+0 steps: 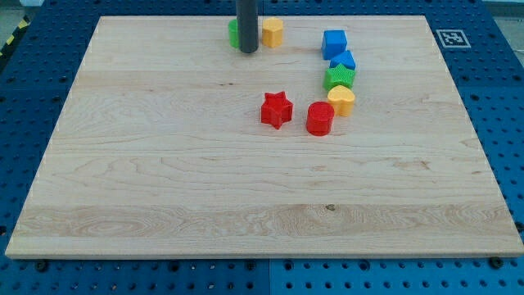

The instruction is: Point your arm closer to the yellow heart

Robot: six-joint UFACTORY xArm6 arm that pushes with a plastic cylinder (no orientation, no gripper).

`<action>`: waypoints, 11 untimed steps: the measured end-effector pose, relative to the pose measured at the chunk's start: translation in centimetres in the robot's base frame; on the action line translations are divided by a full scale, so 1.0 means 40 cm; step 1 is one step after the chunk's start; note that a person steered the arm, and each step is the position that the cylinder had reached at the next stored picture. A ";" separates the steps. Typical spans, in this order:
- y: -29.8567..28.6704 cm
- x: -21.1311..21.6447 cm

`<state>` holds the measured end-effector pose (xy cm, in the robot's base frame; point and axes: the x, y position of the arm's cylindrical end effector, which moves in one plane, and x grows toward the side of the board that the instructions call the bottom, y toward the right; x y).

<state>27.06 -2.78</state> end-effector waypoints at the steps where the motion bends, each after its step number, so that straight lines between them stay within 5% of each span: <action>1: 0.000 -0.013; 4: 0.020 0.203; 6: 0.030 0.240; 8: -0.095 0.360; 10: 0.337 0.618; 11: 0.507 0.539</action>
